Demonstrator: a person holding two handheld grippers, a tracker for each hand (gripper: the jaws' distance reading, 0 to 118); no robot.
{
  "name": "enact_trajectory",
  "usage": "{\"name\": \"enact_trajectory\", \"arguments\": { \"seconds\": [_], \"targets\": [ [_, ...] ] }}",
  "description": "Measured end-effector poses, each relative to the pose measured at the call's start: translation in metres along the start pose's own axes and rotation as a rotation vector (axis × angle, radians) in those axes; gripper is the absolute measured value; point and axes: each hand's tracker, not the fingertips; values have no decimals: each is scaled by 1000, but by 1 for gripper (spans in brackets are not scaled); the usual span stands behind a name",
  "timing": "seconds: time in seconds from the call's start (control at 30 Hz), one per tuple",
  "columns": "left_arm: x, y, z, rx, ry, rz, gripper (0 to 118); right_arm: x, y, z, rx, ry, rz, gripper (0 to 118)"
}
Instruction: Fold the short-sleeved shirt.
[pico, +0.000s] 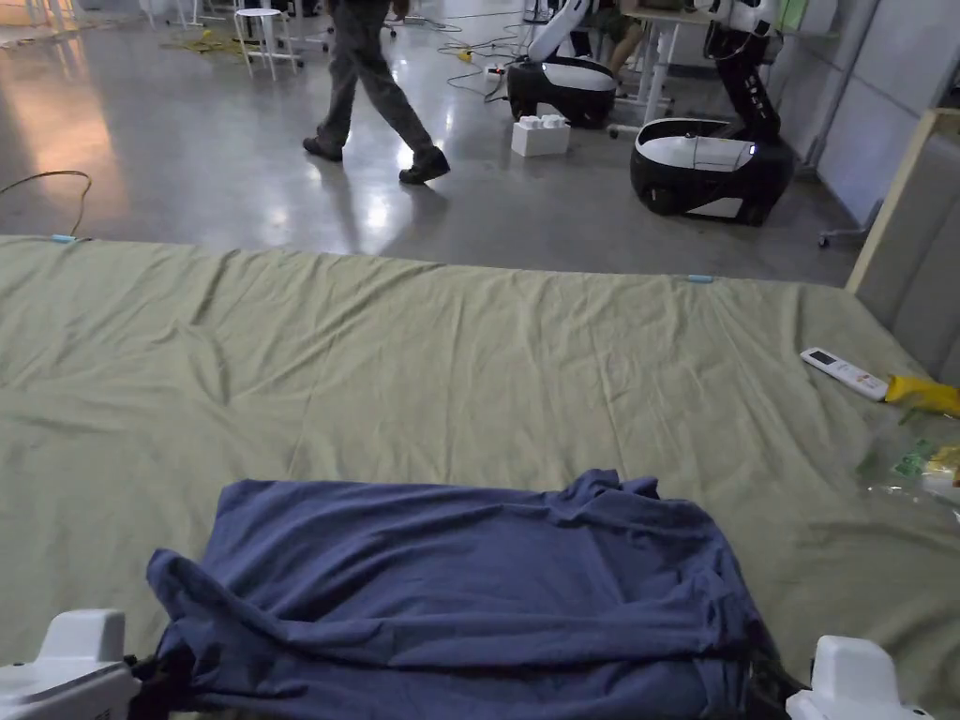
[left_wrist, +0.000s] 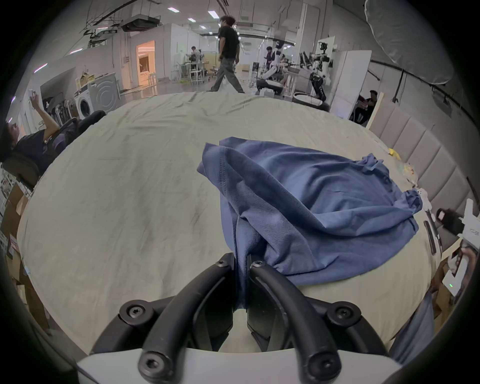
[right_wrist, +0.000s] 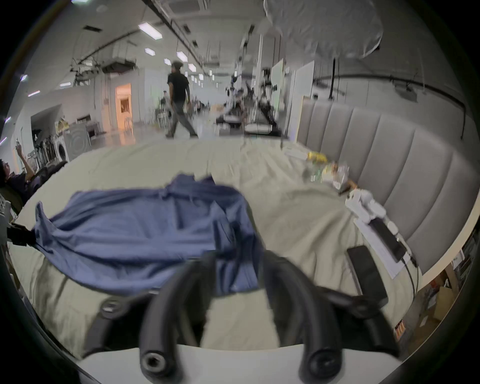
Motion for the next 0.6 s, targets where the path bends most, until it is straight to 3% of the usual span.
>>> {"name": "enact_trajectory", "arguments": {
  "seconds": [0.07,0.17,0.47,0.5,0.6],
  "targets": [
    [-2,-2,-3,-11,-5,13,8,11,-2,-19,-44,8,-28,64],
    [1,-6,-3,-4,-8,6,8,15,1,-48,-128,29,24,74],
    [-3,-12,-15,-12,10,7,8,-11,1,-112,-281,89,151,72],
    [-3,-13,-17,-14,11,7,8,-13,0,-111,-265,93,136,65],
    [-6,-19,-22,-17,16,17,8,-19,0,-103,-258,160,109,9]
  ]
}}
